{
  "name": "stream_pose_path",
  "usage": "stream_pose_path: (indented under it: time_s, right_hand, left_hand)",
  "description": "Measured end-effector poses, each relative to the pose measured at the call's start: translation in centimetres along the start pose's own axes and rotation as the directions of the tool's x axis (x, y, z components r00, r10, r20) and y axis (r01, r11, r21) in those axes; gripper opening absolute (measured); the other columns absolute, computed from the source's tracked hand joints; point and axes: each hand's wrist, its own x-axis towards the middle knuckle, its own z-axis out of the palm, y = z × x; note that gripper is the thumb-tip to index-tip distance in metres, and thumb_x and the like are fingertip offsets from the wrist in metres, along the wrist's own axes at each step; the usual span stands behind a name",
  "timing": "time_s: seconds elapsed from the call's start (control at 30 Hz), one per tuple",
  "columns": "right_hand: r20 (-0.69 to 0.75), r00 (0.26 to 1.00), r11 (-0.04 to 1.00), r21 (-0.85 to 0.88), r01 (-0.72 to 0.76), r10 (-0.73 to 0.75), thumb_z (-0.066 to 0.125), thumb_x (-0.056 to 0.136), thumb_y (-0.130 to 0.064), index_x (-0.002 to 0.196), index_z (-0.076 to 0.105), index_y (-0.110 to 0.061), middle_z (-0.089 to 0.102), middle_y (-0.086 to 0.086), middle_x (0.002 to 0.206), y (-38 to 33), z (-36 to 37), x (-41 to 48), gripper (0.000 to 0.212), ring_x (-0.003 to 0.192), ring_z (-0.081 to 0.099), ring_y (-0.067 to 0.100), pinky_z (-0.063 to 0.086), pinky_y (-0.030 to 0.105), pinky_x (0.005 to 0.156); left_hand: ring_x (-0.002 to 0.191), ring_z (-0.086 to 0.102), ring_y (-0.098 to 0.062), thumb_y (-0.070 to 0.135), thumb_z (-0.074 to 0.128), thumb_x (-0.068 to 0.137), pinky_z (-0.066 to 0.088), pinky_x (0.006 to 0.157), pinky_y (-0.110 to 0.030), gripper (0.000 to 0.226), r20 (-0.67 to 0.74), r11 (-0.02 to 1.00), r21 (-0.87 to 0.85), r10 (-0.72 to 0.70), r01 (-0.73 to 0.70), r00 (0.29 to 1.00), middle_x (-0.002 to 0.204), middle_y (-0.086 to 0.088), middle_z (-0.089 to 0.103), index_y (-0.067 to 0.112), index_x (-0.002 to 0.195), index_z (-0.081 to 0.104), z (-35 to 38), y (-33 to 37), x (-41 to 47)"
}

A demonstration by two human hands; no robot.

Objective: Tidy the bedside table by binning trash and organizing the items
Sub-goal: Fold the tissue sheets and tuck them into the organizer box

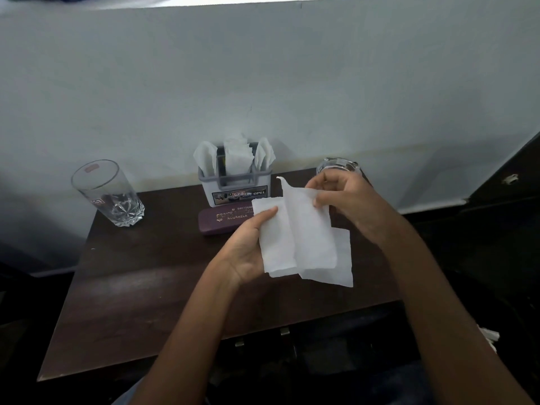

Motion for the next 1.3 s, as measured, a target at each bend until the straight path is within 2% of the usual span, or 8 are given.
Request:
stream_pose_path:
  time_s: [0.17,0.27,0.33,0.57,0.77,0.93,1.13,1.3]
  right_hand:
    - [-0.125,0.992,0.995,-0.1,0.003,-0.016,0.052,0.076,0.011,0.08,0.061,-0.008,0.062,0.014,0.082,0.3,1.3,0.3,0.022,0.073,0.054,0.017,0.045,0.021,0.064]
    - [-0.127,0.992,0.984,-0.181,0.004,-0.027,0.053,0.076,0.008,0.083,0.062,-0.007,0.064,0.018,0.084,0.4,1.6,0.3,0.019,0.074,0.054,0.017,0.046,0.027,0.066]
    - [-0.117,0.993,0.967,-0.256,0.001,-0.032,0.055,0.076,0.005,0.084,0.063,-0.007,0.067,0.018,0.089,0.5,1.7,0.3,0.016,0.075,0.055,0.017,0.047,0.03,0.068]
    - [-0.108,0.994,0.937,-0.349,-0.006,-0.034,0.06,0.08,-0.002,0.089,0.064,-0.014,0.062,0.007,0.083,1.3,1.0,0.8,0.015,0.073,0.056,0.015,0.047,0.028,0.067]
    - [-0.232,0.962,0.742,-0.618,-0.26,0.144,0.061,0.08,-0.012,0.091,0.066,-0.015,0.064,0.003,0.092,6.2,-1.5,1.6,0.012,0.092,0.061,0.021,0.05,0.035,0.084]
    - [-0.178,0.965,0.611,-0.748,-0.26,0.192,0.063,0.077,-0.011,0.082,0.061,-0.017,0.063,0.004,0.093,8.5,-0.8,1.7,0.008,0.096,0.058,0.026,0.052,0.04,0.08]
    - [-0.006,0.958,0.765,-0.601,-0.232,0.286,0.067,0.072,0.001,0.065,0.061,-0.015,0.062,0.0,0.07,6.3,-1.2,1.1,0.018,0.072,0.059,0.014,0.047,0.026,0.065]
    - [0.279,0.946,0.96,-0.263,-0.091,0.166,0.067,0.07,0.012,0.069,0.058,-0.01,0.062,0.014,0.076,1.9,-1.8,-0.9,0.024,0.068,0.056,0.017,0.044,0.024,0.062]
  left_hand:
    - [0.09,0.069,-0.023,0.055,0.043,0.09,0.054,0.085,-0.039,0.053,0.08,0.994,-0.111,-0.016,0.025,0.997,0.101,-0.007,0.072,0.013,0.108,0.07,0.1,0.1,0.0]
    - [0.082,0.072,-0.023,0.067,0.037,0.086,0.056,0.077,-0.036,0.068,0.101,0.992,-0.119,-0.03,0.042,0.994,0.092,-0.008,0.074,0.012,0.086,0.077,0.1,0.0,0.0]
    - [0.081,0.072,-0.023,0.069,0.037,0.083,0.057,0.074,-0.036,0.07,0.094,0.995,-0.089,-0.039,0.047,0.995,0.092,-0.009,0.074,0.011,0.09,0.076,0.3,0.1,-0.3]
    - [0.077,0.069,-0.023,0.026,0.054,0.091,0.053,0.071,-0.036,0.022,-0.102,0.995,0.074,-0.062,0.069,0.993,0.082,-0.007,0.073,0.009,0.1,0.064,0.2,0.1,-0.6]
    - [0.082,0.064,-0.026,0.021,0.052,0.094,0.05,0.062,-0.039,0.031,-0.334,0.998,0.01,0.06,-0.06,0.941,0.097,-0.011,0.068,0.005,0.119,0.055,-1.1,1.0,0.0]
    - [0.084,0.063,-0.026,0.023,0.05,0.095,0.05,0.063,-0.04,0.033,-0.362,0.995,-0.02,0.085,-0.099,0.928,0.107,-0.011,0.065,0.006,0.123,0.054,-1.6,1.8,-0.2]
    - [0.082,0.064,-0.026,0.022,0.052,0.093,0.05,0.06,-0.038,0.033,-0.35,0.993,-0.012,0.106,-0.118,0.931,0.096,-0.009,0.067,0.007,0.122,0.054,-2.0,2.0,-0.7]
    - [0.09,0.064,-0.028,0.024,0.054,0.091,0.051,0.067,-0.04,0.036,-0.298,0.992,-0.016,0.112,-0.122,0.948,0.106,-0.011,0.067,0.007,0.123,0.055,-2.3,1.8,-0.9]
